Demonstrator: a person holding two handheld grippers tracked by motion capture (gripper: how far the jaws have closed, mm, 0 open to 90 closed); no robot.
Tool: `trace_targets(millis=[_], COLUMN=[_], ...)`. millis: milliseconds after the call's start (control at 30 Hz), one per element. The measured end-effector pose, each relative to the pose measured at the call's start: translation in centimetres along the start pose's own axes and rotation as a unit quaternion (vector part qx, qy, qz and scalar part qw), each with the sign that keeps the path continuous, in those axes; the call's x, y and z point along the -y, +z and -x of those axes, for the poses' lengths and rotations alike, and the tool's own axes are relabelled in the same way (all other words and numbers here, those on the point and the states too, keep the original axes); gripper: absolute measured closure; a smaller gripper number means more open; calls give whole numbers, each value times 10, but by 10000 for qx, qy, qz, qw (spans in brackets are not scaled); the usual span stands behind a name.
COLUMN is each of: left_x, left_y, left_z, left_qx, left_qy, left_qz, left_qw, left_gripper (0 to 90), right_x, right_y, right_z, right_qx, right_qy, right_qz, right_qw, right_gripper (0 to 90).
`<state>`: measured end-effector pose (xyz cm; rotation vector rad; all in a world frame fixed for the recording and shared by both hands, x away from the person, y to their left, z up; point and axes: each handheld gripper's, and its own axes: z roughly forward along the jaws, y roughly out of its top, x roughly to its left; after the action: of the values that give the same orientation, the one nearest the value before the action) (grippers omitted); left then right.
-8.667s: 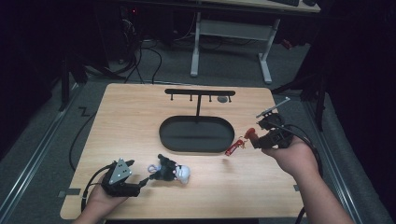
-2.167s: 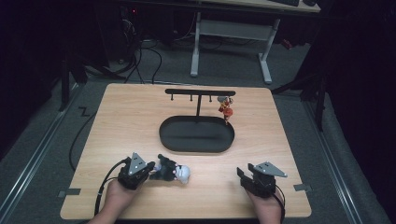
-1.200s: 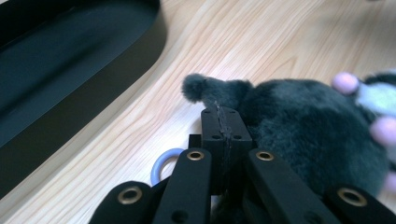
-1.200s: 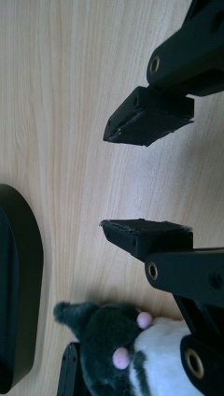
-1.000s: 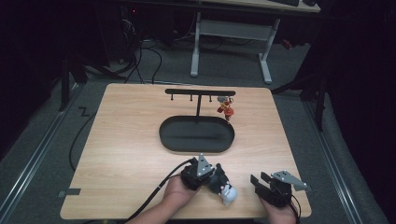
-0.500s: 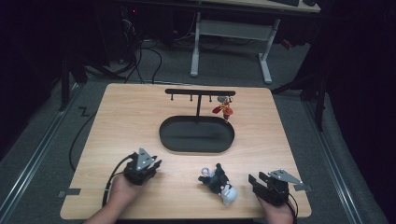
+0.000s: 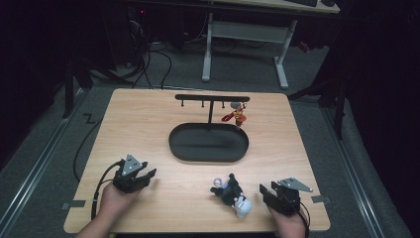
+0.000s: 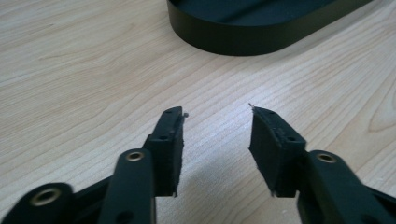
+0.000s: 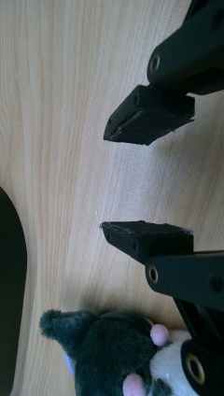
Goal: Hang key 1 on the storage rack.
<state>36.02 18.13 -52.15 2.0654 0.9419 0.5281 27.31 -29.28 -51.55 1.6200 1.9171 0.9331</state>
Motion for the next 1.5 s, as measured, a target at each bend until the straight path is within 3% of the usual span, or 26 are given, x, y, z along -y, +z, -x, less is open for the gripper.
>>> trace_targets(millis=[133,233,367,500,633,767,967,1100,1200,1500], left_x=[1,3,2,3,4,1,0,-2,-1,-2], left_y=[1,-1,-4,-3,-5,-5,-2,-1,2,-2], left_z=[2,3,2,3,6,7,7,6,5,5], left_qx=[19,26,83,131,212,258,269,335,396,419], left_qy=[106,191,184,212,255,249,284,227,258,266], left_qz=[-53,-31,92,66,133,225,236,357,306,404], left_qw=[9999,9998,9998,9997,9994,9991,9990,9985,9984,9979], left_gripper=[457,422,399,376,371,370,369,370,370,368], right_x=[-1,-5,-14,-17,-19,-22,-31,-35,-38,-52], right_y=[-1,2,6,5,3,-1,-2,0,4,11], right_z=[-6,-8,-10,-12,-18,-21,-24,-23,-22,-22], right_qx=[183,64,144,63,173,178,178,95,112,106], right_qy=[-184,-238,-372,-238,-435,-443,-506,-400,-360,-377], right_qz=[2,-18,-155,-249,-536,-725,-1143,-1334,-1512,-2138], right_qw=[9997,9997,9991,9994,9975,9962,9920,9902,9878,9761], right_gripper=[479,485,476,497,493,466,435,413,400,369])
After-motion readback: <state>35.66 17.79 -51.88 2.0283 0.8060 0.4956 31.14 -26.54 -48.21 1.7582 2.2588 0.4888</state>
